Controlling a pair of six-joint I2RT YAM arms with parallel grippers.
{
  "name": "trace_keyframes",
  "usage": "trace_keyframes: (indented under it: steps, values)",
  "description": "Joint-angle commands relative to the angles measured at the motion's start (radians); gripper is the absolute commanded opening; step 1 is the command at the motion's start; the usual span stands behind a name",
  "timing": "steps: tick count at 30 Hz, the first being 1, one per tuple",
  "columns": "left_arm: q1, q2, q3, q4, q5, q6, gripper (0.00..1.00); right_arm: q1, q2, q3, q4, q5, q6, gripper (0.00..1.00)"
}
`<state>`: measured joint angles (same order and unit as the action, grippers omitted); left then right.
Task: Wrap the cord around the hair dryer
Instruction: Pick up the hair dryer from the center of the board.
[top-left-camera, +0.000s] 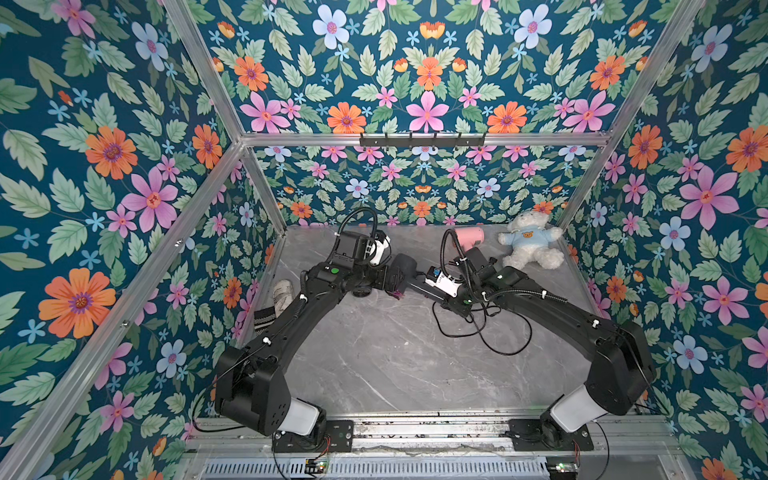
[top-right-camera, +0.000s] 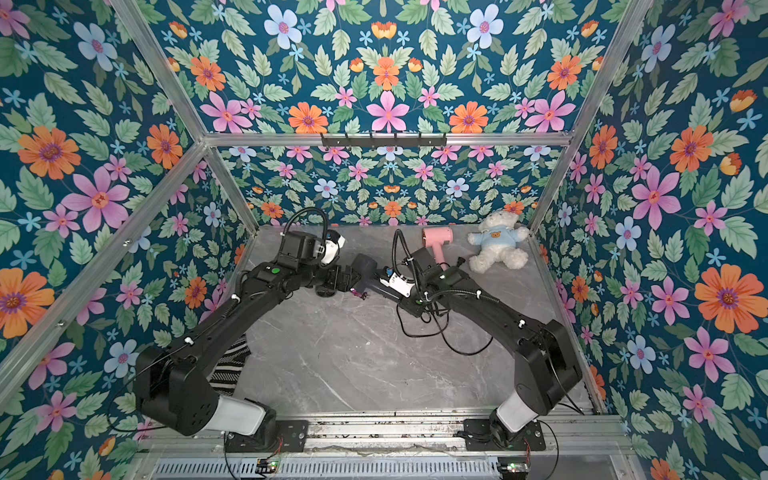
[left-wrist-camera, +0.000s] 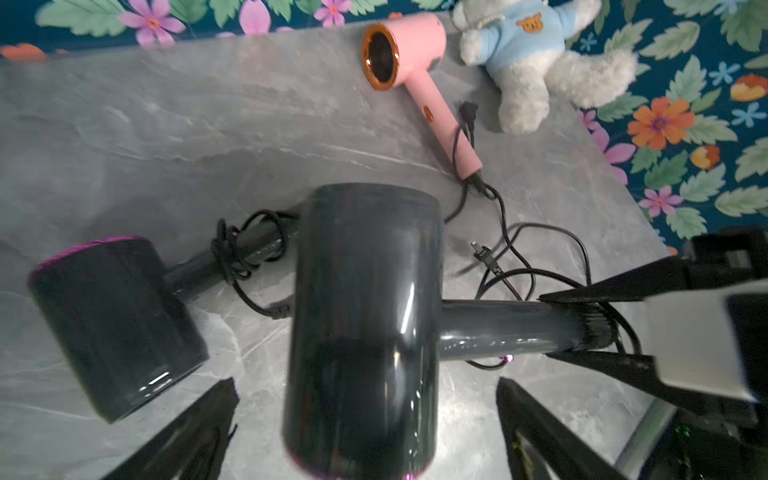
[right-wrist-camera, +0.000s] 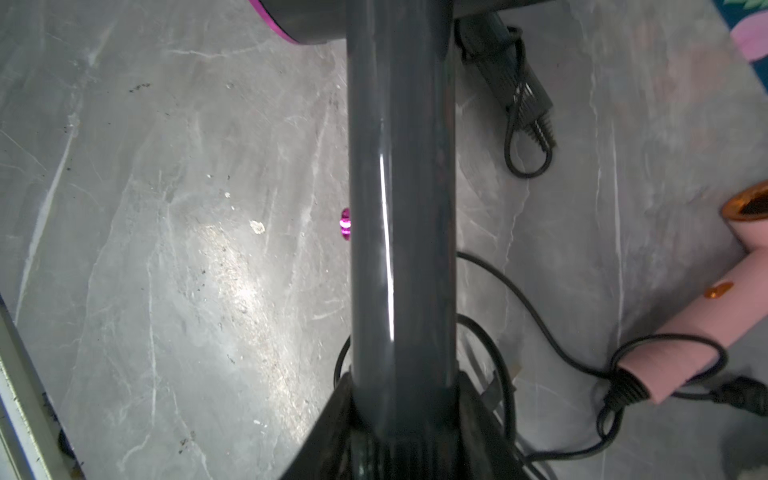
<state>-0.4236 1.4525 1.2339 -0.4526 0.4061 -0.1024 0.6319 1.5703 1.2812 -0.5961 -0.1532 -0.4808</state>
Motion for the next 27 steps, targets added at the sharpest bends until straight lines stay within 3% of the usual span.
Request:
trace_keyframes:
  steps: [1,8,16,19,23,27]
  values:
    - [0.000,0.009,-0.001,0.020,0.078,0.034,0.99,0.042,-0.026,0.006,0.069,0.058,-0.047,0.00]
    - [0.000,0.100,0.062,-0.034,0.067,0.090,0.99,0.114,-0.039,0.035,0.031,0.108,-0.065,0.00]
    - [0.000,0.133,0.021,0.013,0.074,0.047,0.99,0.152,-0.036,0.033,0.063,0.175,-0.071,0.00]
    - [0.000,0.131,-0.006,0.034,0.069,0.026,0.83,0.153,-0.039,0.026,0.082,0.174,-0.069,0.00]
    - [0.000,0.117,-0.042,0.059,0.041,0.008,0.45,0.154,-0.039,0.030,0.089,0.158,-0.054,0.00]
    - [0.002,0.103,-0.060,0.072,0.005,-0.027,0.19,0.152,-0.074,0.018,0.093,0.124,-0.011,0.02]
